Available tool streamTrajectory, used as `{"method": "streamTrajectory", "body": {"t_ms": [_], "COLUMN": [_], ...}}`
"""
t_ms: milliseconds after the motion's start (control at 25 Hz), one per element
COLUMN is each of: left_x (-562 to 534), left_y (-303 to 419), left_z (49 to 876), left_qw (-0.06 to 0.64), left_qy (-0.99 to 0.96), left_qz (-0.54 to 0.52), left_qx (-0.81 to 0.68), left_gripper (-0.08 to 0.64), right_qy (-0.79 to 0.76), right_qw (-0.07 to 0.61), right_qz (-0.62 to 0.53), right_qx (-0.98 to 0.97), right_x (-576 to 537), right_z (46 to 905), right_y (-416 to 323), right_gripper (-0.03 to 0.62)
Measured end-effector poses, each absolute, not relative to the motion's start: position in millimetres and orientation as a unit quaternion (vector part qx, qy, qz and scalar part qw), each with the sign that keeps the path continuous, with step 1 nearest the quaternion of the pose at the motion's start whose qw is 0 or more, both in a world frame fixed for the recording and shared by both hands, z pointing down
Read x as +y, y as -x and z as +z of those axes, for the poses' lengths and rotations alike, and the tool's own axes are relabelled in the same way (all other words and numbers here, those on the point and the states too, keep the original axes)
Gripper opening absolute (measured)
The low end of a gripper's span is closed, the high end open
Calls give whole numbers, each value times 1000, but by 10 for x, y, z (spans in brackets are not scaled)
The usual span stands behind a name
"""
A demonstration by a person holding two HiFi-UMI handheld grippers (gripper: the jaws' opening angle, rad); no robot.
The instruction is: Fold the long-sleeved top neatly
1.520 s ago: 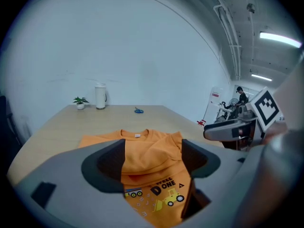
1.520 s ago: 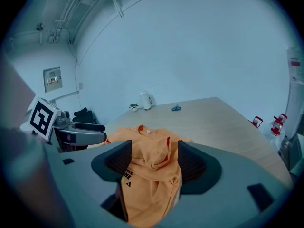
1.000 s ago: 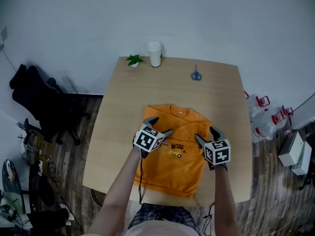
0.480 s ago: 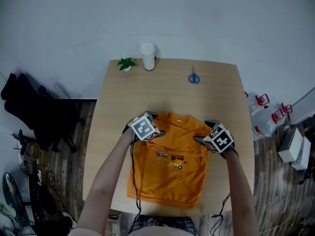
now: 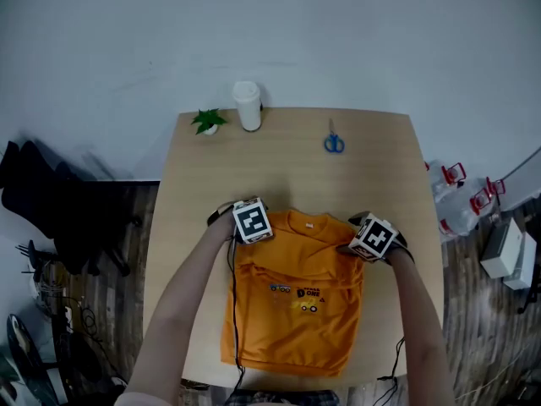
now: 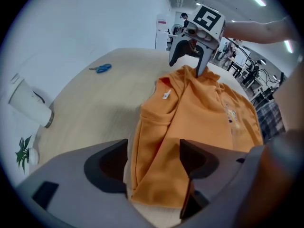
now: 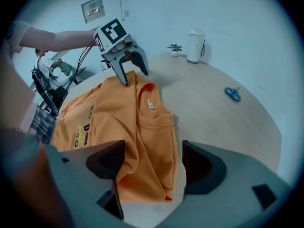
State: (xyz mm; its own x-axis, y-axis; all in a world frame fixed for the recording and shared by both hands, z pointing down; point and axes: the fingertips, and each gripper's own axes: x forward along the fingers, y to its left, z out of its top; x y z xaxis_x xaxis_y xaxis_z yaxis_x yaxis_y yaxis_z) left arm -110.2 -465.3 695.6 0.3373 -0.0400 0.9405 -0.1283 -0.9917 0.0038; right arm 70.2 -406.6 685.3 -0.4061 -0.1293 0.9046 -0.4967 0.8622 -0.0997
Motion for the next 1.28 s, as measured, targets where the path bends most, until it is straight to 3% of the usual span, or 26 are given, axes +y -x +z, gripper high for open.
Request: {"method": "streamTrajectory", "body": {"t_ms": [280,560,760,800,920,960,1280], "left_x": [-4634,-4616,-4492,-4460,-4414,-4420,-4322], "left_y": [1174,1160,1141,1132,1118,1117,1071], "left_z": [7193,7185,7166,7165,7146,7134,6747], "left_qw": [76,69,71,76,82,76,19], "left_qy": [-796,-792,-790,-793,-802,-805,-825], "left_qz": [601,607,608,605,591,588,562], "left_qx": [-22,-16,-7,-7,-23,-33,-65], "left_gripper": [344,310,187,163,83,49,43], "right_qy": [-179,-167,-153,-153,-171,-176,-200], "right_qw": [533,533,524,522,521,520,504], "right_qz": [190,200,203,202,184,179,136], "right_qx": [-805,-805,-812,-814,-816,-817,-829], "right_x": [-4119,-4051,-3960,-3942,-3946,-3947,-3873], "right_z": [7041,7114,7085,7082,7087,7081,6742], "right_y": [-726,-691,-638,-634,-670,-681,-669], "right_gripper": [389,318,215,158,76,66,54]}}
